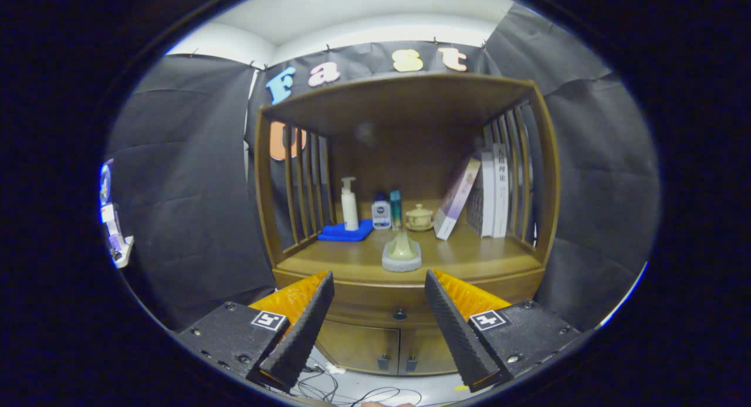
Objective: Pull open the drawer, take out the items inside it, and place them on the countertop above the cabinet.
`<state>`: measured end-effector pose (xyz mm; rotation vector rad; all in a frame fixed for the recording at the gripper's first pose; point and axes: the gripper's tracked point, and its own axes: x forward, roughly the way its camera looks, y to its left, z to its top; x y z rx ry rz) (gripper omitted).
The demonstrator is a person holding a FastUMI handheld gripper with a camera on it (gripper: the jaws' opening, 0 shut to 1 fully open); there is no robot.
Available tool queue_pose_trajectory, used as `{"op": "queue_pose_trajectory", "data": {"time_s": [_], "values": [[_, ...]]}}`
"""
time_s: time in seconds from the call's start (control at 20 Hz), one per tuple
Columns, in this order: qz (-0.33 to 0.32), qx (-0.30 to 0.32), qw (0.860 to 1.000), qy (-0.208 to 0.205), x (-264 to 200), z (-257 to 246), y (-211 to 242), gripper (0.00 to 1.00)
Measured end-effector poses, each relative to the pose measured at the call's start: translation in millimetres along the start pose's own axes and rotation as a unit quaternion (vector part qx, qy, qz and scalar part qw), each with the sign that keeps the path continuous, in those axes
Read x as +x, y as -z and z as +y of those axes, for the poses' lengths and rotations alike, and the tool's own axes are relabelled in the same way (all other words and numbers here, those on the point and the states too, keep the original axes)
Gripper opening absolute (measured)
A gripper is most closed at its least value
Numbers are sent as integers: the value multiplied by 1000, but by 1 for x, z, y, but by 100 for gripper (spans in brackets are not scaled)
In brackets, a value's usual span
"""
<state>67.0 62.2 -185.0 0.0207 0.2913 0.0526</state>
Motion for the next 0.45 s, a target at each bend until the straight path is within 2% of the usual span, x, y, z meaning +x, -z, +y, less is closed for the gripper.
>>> {"op": "queue_pose_trajectory", "data": {"time_s": [0.45], "values": [[-54,-2,998,-19,-82,1,-76,99]]}}
